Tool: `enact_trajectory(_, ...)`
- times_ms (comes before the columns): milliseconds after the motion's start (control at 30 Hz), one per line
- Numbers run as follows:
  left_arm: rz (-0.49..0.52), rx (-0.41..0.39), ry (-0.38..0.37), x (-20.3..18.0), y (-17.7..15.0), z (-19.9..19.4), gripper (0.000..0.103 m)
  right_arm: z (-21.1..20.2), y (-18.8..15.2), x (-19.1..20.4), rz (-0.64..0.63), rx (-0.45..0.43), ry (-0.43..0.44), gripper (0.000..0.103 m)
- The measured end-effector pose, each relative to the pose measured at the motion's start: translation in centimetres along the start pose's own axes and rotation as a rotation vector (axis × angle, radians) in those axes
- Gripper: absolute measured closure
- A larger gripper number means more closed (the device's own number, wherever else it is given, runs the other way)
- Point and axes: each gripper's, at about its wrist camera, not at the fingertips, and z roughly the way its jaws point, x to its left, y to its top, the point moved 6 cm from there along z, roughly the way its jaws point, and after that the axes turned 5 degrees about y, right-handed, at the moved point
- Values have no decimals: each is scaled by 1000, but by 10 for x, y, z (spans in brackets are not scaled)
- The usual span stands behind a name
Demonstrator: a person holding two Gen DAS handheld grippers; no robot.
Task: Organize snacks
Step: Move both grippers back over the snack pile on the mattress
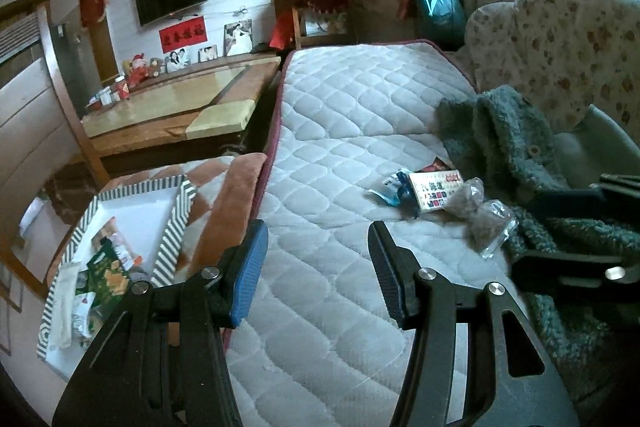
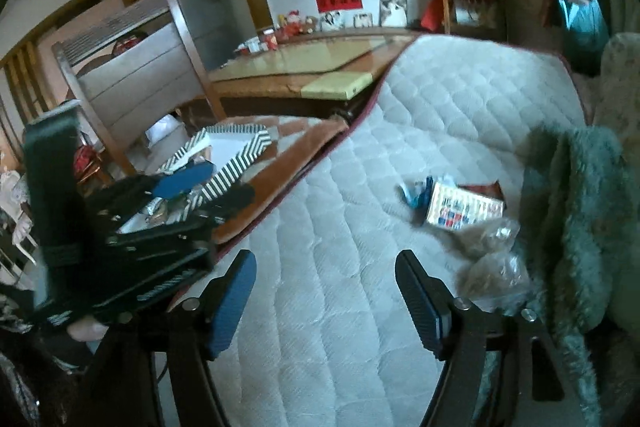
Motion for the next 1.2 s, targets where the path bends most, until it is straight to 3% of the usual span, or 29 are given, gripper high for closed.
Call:
enact_trajectory(233,8,65,-7,-15,-2,28,51,-7,-2,-16,41,-14,16,32)
enact_trajectory(433,4,97,-11,-22,-3,45,51,-11,-2,-18,92,-58,202,31)
enact_trajectory(633,-21,110,-23,-22,-2,58,51,-20,4,8,78,-69,418,26)
enact_trajectory(767,-30,135,-28,-19,-5,71,51,-19,6,15,74,-73,470,26)
enact_trajectory(967,-76,237,-83,-21,-9,98,51,3,-3,-13,151,-22,383,26)
enact_trajectory(1100,-144,351,-188,-32,-9,122,51,18,-13,-40,194,26,285,26)
enact_trajectory(1200,-176,412,-221,-40,-8,138,51,27,-18,-61,211,53,208,26)
